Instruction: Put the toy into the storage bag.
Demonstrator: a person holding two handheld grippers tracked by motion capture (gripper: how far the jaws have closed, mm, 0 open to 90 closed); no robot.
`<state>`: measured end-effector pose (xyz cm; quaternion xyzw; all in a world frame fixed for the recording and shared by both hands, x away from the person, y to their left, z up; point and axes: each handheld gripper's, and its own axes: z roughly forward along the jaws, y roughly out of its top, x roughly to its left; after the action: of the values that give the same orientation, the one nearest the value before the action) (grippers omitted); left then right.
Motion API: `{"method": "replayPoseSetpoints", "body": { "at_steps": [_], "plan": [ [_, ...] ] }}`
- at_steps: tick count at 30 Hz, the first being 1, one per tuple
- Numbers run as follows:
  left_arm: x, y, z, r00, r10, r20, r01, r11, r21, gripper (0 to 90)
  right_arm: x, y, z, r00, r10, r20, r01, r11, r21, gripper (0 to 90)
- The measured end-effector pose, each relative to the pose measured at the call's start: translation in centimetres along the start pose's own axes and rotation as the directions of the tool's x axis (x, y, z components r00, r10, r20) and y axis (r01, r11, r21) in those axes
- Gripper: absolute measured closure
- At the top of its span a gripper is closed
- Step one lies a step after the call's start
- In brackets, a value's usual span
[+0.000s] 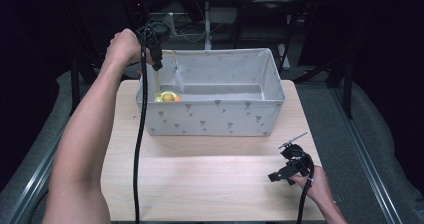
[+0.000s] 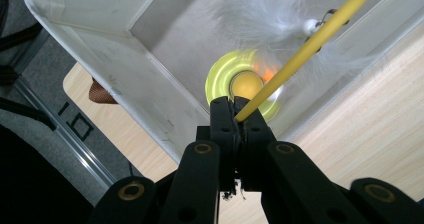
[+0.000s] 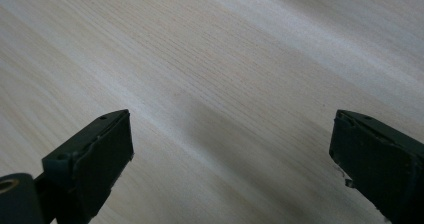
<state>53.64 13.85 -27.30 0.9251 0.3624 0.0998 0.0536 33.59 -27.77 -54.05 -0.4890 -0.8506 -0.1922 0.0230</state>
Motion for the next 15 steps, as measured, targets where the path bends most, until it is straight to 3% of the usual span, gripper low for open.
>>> {"method": "replayPoseSetpoints", "body": {
  "at_steps": [15],
  "plan": [
    [0.8, -1.7, 2.0, 0.9993, -0.024, 0.030, 0.024, 0.9996, 0.014, 87.9, 0.1, 0.0, 0.1, 1.0000, 0.002, 0.000, -0.002, 1.000, -0.002, 3.7]
  ]
}}
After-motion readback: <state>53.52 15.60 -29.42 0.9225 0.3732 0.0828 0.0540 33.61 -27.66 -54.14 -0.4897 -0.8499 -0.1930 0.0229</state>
